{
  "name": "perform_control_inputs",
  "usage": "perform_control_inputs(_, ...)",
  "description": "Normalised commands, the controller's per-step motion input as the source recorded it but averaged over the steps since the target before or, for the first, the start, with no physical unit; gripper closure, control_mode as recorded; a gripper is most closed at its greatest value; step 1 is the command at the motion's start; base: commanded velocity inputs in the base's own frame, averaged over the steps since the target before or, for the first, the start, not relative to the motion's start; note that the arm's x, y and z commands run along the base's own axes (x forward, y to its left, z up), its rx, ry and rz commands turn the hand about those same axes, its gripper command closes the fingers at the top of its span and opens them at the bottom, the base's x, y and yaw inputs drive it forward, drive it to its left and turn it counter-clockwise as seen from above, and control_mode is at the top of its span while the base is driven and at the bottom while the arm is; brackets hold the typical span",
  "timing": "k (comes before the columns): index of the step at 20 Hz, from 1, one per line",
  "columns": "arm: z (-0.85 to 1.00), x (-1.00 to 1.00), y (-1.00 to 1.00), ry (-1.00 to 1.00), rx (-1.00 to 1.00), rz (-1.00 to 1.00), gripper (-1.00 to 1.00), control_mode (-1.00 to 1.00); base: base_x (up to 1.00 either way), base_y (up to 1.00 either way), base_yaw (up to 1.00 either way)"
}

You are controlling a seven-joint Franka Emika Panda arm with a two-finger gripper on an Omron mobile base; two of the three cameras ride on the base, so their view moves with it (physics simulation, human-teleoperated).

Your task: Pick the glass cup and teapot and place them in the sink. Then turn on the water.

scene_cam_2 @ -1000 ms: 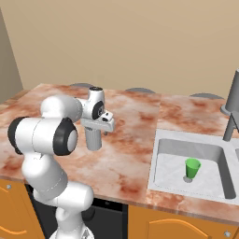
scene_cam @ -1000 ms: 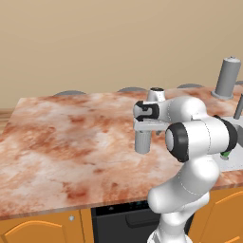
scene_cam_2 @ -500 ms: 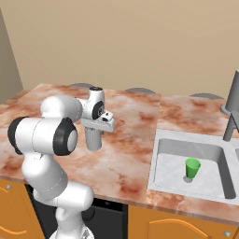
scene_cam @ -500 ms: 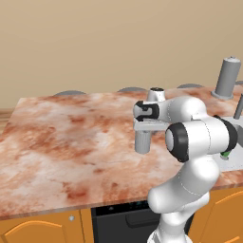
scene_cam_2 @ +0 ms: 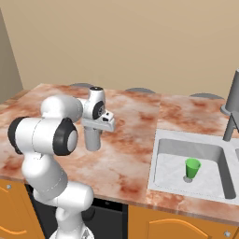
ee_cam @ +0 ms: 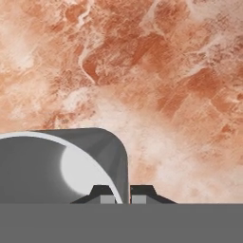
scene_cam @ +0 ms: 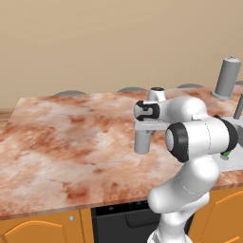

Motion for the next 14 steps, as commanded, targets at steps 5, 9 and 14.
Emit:
perform_control_inputs(5,0.16,-0.11,-0.13,-0.01,0.00,0.00,1.00,-1.00,0.00,0.00,0.00)
perform_control_inputs(9,0.51,-0.36,-0.14,0.00,0.00,0.01,1.00,-1.00,0.00,0.00,0.00)
perform_control_inputs(14,0.63,-0.60,-0.09,-0.02,0.03,0.03,1.00,-1.00,0.00,0.00,0.00)
